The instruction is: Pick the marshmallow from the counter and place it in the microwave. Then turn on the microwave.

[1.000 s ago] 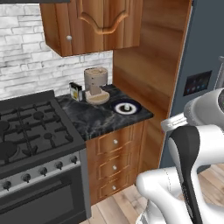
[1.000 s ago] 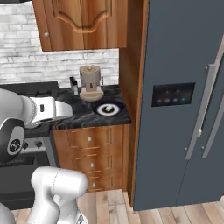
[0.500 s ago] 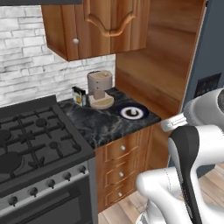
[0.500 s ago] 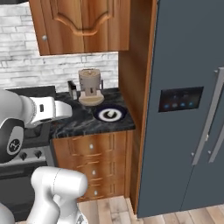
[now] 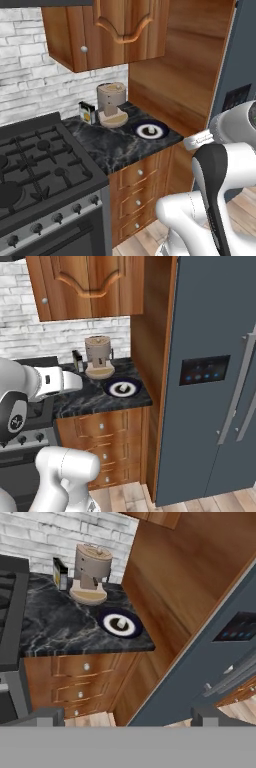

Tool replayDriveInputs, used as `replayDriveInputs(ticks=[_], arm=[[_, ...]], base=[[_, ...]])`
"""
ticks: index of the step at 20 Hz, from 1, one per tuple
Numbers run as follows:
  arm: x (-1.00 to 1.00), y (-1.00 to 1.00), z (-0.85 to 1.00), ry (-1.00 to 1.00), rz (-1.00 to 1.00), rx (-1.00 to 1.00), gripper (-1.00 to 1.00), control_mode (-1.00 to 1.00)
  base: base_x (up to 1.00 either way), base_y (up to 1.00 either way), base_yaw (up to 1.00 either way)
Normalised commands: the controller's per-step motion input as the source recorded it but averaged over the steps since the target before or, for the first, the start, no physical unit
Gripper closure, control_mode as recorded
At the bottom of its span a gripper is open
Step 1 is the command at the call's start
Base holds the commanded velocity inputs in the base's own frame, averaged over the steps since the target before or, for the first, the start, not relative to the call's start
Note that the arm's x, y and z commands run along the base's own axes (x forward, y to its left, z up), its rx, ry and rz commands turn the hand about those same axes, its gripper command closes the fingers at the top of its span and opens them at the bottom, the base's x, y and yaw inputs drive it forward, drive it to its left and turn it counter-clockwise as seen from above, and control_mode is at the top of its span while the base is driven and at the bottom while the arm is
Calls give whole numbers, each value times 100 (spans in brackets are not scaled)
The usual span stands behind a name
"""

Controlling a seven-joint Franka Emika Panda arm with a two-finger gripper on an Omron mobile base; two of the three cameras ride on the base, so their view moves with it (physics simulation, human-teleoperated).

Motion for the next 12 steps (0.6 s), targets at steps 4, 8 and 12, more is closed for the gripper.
replayDriveInputs(ticks=[4, 8, 12], arm=[[0, 0, 0, 0, 0, 0, -100, 100], [0, 0, 0, 0, 0, 0, -100, 100], [0, 0, -3, 0, 0, 0, -100, -100]], base=[[1, 12, -3], [0, 1, 0], [0, 0, 0]])
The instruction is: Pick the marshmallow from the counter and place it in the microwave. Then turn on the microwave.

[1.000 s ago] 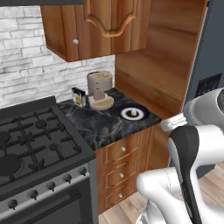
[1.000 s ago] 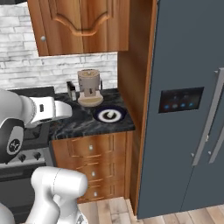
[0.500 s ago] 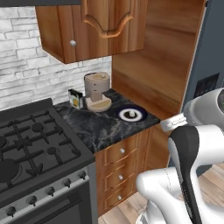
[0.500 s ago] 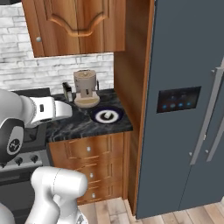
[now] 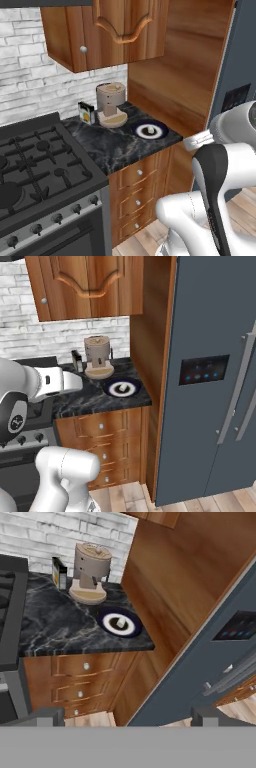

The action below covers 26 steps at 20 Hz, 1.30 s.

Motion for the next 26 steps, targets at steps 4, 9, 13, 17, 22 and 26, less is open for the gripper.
replayDriveInputs(ticks=[4, 9, 13, 17, 22, 26], arm=[[1, 5, 0, 0, 0, 0, -100, -100], [11, 6, 0, -7, 0, 4, -100, -100], [13, 10, 0, -5, 0, 6, -100, -100], [13, 8, 0, -7, 0, 6, -100, -100], [9, 9, 0, -8, 0, 6, -100, -100], [2, 1, 0, -8, 0, 5, -100, -100]], base=[[0, 0, 0], [0, 0, 0], [0, 0, 0], [0, 0, 0], [0, 0, 0], [0, 0, 0]])
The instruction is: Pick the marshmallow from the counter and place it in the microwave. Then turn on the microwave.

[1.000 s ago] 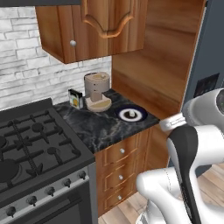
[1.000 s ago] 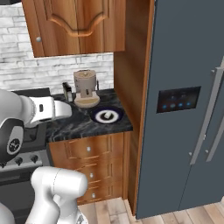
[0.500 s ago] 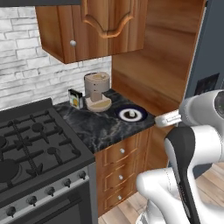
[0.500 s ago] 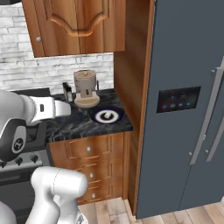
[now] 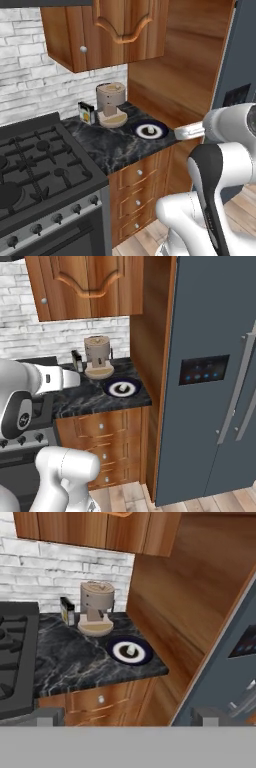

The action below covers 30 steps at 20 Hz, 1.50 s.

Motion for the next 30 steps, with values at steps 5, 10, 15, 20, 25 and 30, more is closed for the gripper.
replayDriveInputs(ticks=[5, 10, 15, 20, 25, 30], arm=[[4, 1, 0, -1, 0, 7, -100, -100], [17, 0, 0, 0, 0, 5, -100, -100], [19, 1, 0, 2, 0, 2, -100, -100], [21, 1, -1, 10, 0, 1, -100, -100], [20, 0, 0, 14, 0, 1, -100, -100], [21, 0, 0, 17, 0, 0, -100, -100]], base=[[0, 0, 0], [0, 0, 0], [0, 0, 0], [0, 0, 0], [0, 0, 0], [0, 0, 0]])
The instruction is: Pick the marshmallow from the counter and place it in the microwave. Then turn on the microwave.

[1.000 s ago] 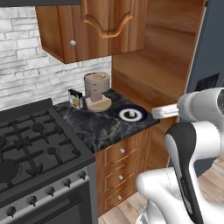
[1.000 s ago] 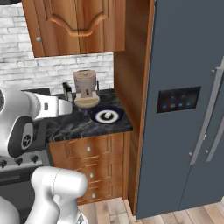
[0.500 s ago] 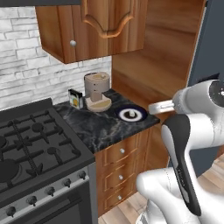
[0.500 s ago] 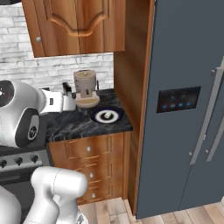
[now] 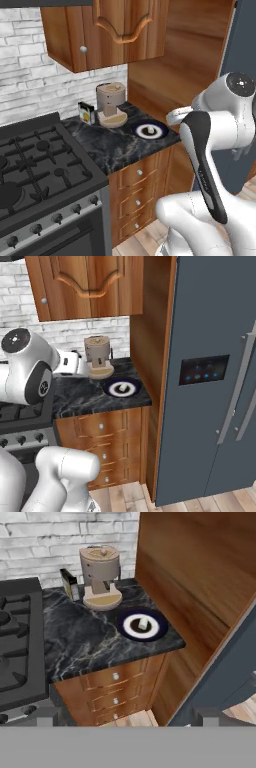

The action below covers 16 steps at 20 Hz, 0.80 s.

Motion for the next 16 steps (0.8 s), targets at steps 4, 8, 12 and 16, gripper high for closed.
replayDriveInputs(ticks=[4, 8, 12, 16], arm=[[19, 0, -5, 12, 0, 0, -100, -100], [25, 0, -20, 5, 0, 0, -100, -100], [29, 0, -28, 3, 0, 0, -100, -100], [31, 0, -30, 2, 0, 0, -100, -100]], base=[[0, 0, 0], [0, 0, 0], [0, 0, 0], [0, 0, 0]])
